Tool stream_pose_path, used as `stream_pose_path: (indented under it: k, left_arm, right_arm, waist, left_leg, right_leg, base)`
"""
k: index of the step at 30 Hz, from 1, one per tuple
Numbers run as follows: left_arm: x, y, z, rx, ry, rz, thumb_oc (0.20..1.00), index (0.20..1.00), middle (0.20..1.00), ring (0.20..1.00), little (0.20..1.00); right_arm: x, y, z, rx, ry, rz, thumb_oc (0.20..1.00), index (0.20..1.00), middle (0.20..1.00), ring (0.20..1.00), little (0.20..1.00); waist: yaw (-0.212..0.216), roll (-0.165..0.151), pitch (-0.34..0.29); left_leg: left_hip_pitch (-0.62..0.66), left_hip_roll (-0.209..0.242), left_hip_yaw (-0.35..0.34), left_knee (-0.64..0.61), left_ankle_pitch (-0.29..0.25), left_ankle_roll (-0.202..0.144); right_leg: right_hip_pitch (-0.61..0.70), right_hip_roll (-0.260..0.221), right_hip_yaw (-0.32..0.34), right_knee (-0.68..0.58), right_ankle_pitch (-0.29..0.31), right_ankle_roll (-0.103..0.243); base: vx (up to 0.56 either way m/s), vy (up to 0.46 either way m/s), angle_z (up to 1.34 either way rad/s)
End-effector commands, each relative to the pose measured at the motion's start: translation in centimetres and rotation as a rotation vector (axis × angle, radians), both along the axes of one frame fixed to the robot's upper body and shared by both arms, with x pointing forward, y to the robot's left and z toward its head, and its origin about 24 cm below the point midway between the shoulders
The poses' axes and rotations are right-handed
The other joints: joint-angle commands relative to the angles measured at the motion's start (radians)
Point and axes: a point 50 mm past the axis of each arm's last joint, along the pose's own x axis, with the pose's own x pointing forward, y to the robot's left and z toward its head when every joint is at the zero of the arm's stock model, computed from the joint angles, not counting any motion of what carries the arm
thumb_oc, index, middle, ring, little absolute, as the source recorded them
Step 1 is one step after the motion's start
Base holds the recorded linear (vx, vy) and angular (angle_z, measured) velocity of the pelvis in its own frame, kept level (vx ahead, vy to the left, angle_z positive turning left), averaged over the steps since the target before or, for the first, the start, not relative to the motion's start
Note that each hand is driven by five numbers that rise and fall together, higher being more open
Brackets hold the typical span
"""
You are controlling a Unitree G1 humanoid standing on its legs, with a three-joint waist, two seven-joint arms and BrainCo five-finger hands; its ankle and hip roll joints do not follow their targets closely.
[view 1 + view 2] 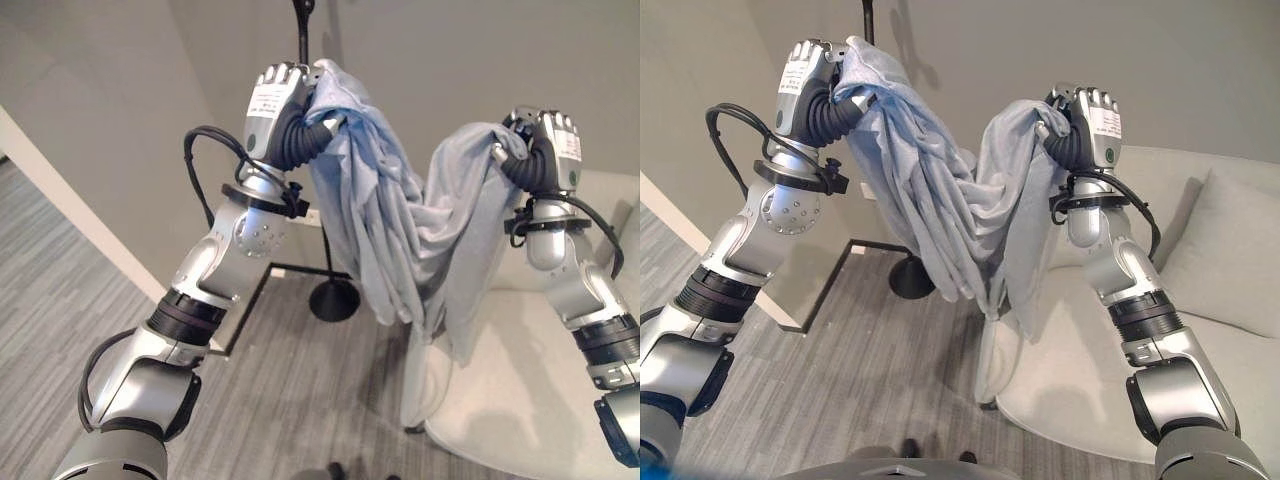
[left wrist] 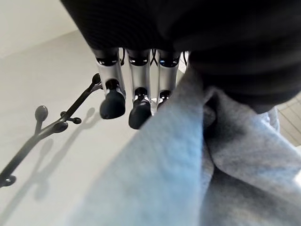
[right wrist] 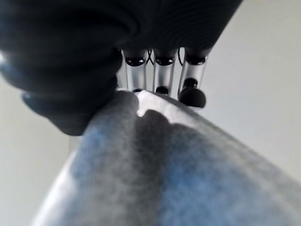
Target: Hang the clothes on the sofa on the clothes rack.
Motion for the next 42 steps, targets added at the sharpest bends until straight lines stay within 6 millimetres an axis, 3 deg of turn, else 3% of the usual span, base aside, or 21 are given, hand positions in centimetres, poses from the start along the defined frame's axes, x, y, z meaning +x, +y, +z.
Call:
stream_pose_path:
  k: [1,4,6,8,11,19,23,27,28,31,35,37,39,42]
  left_arm:
    - [0.2,0.9,2.4,-0.096,-0.083,0.017,0.2,0.2,0.2,0.2,0.2]
    - [0.6,0.6,2.2,-0.106,-0.074,0.017,0.2,0.2,0.2,0.2,0.2]
    - [0.5,0.6,2.1,-0.104,-0.072,0.016,0.2,0.2,0.2,0.2,0.2]
    - [0.3,0.3,1.9,-0.086,-0.067,0.0,0.2,0.2,0.2,0.2,0.2]
    - [0.0,0.2,1.4,-0.035,-0.057,-0.004,0.2,0.2,0.2,0.2,0.2]
    - [-0.2,0.0,1.1,-0.012,-0.056,-0.003,0.2,0.2,0.2,0.2,0.2]
    - [-0.2,-0.2,1.6,-0.009,-0.081,0.007,0.2,0.2,0.2,0.2,0.2]
    - [-0.5,-0.4,2.2,-0.024,-0.106,-0.003,0.2,0.2,0.2,0.2,0.2]
    - [-0.8,-0.5,2.7,-0.017,-0.129,-0.01,0.2,0.2,0.2,0.2,0.2]
    - [-1.0,-0.6,3.1,-0.015,-0.146,-0.02,0.2,0.2,0.2,0.2,0.2]
    - [-1.5,-0.7,3.6,-0.006,-0.194,-0.021,0.2,0.2,0.2,0.2,0.2]
    - [-1.6,-0.7,3.6,0.001,-0.202,-0.023,0.2,0.2,0.2,0.2,0.2]
    - [-1.9,-0.7,4.0,0.013,-0.218,-0.029,0.2,0.2,0.2,0.2,0.2]
    - [-2.1,-0.1,3.8,-0.014,-0.206,-0.036,0.2,0.2,0.2,0.2,0.2]
  right_arm:
    - [-0.6,-0.4,4.1,0.002,-0.159,0.021,0.2,0.2,0.2,0.2,0.2]
    - [-0.9,-1.3,4.7,-0.001,-0.185,-0.017,0.2,0.2,0.2,0.2,0.2]
    - [-1.0,-1.3,4.4,0.001,-0.18,-0.024,0.2,0.2,0.2,0.2,0.2]
    - [-1.1,-1.7,3.6,0.004,-0.159,-0.04,0.2,0.2,0.2,0.2,0.2]
    - [-1.1,-1.2,1.9,0.031,-0.11,-0.041,0.2,0.2,0.2,0.2,0.2]
    - [-1.2,-1.0,1.8,0.039,-0.107,-0.052,0.2,0.2,0.2,0.2,0.2]
    - [-1.1,-0.7,2.4,0.035,-0.128,-0.056,0.2,0.2,0.2,0.2,0.2]
    - [-1.4,-0.5,2.9,0.031,-0.151,-0.048,0.2,0.2,0.2,0.2,0.2]
    - [-1.6,-0.5,3.5,0.037,-0.181,-0.043,0.2,0.2,0.2,0.2,0.2]
    - [-1.7,-0.6,4.0,0.045,-0.205,-0.041,0.2,0.2,0.2,0.2,0.2]
    - [-2.2,-1.2,4.7,0.043,-0.255,-0.067,0.2,0.2,0.2,0.2,0.2]
    - [-2.3,-1.3,4.8,0.041,-0.268,-0.07,0.2,0.2,0.2,0.2,0.2]
    - [-2.8,-1.4,5.1,0.036,-0.285,-0.061,0.2,0.2,0.2,0.2,0.2]
    - [-3.1,-1.0,4.9,0.038,-0.28,-0.019,0.2,0.2,0.2,0.2,0.2]
  waist:
    - [0.037,0.028,-0.07]
    - [0.025,0.057,-0.074]
    - [0.031,0.091,-0.095]
    - [0.028,0.097,-0.109]
    - [0.037,0.066,-0.12]
    - [0.05,0.036,-0.122]
    - [0.054,0.041,-0.111]
    - [0.04,0.056,-0.091]
    - [0.035,0.067,-0.084]
    - [0.022,0.074,-0.068]
    - [-0.016,0.07,-0.044]
    - [-0.02,0.069,-0.044]
    - [-0.023,0.04,-0.072]
    - [-0.02,0.032,-0.121]
  left_leg:
    - [0.028,0.095,0.016,-0.178,0.11,-0.057]
    - [-0.005,0.135,0.101,-0.25,0.158,-0.086]
    - [0.026,0.133,0.098,-0.254,0.134,-0.101]
    - [0.045,0.115,0.107,-0.254,0.12,-0.1]
    - [0.084,0.024,0.156,-0.246,0.065,-0.033]
    - [0.105,-0.072,0.161,-0.252,0.017,0.034]
    - [0.14,-0.123,0.148,-0.254,-0.019,0.073]
    - [0.171,-0.127,0.134,-0.254,-0.039,0.088]
    - [0.195,-0.123,0.135,-0.254,-0.054,0.083]
    - [0.213,-0.111,0.122,-0.254,-0.065,0.073]
    - [0.259,-0.094,0.095,-0.254,-0.09,0.05]
    - [0.273,-0.086,0.094,-0.254,-0.097,0.041]
    - [0.285,-0.075,0.079,-0.254,-0.104,0.022]
    - [0.31,-0.005,0.076,-0.254,-0.098,-0.011]
  right_leg:
    - [-0.015,-0.061,0.053,-0.001,-0.03,0.185]
    - [0.007,-0.076,0.039,-0.003,-0.051,0.2]
    - [0.016,-0.084,0.037,-0.002,-0.054,0.21]
    - [0.026,-0.114,0.029,-0.003,-0.05,0.225]
    - [0.026,-0.224,0.05,0.025,-0.012,0.268]
    - [-0.009,-0.307,0.069,0.094,0.06,0.299]
    - [-0.063,-0.347,0.075,0.246,0.121,0.28]
    - [-0.139,-0.305,0.122,0.348,0.109,0.251]
    - [-0.185,-0.288,0.113,0.284,0.086,0.247]
    - [-0.218,-0.273,0.11,0.194,0.099,0.255]
    - [-0.288,-0.235,0.185,0.032,0.156,0.303]
    - [-0.292,-0.228,0.191,0.018,0.168,0.307]
    - [-0.259,-0.233,0.198,0.003,0.189,0.307]
    - [-0.21,-0.197,0.168,0.008,0.166,0.3]
  base:
    - [0.13,0.279,-0.09]
    - [0.12,0.285,0.12]
    - [0.19,0.334,0.09]
    - [0.21,0.338,-0.07]
    - [0.27,0.519,0.23]
    - [0.08,0.219,-0.01]
    - [0.05,0.173,0.02]
    - [0.1,0.077,0.0]
    - [0.17,-0.016,0.03]
    - [0.16,-0.105,0.06]
    - [0.16,-0.121,0.15]
    - [0.16,-0.171,0.62]
    - [0.29,-0.402,0.6]
    - [0.25,-0.317,0.46]
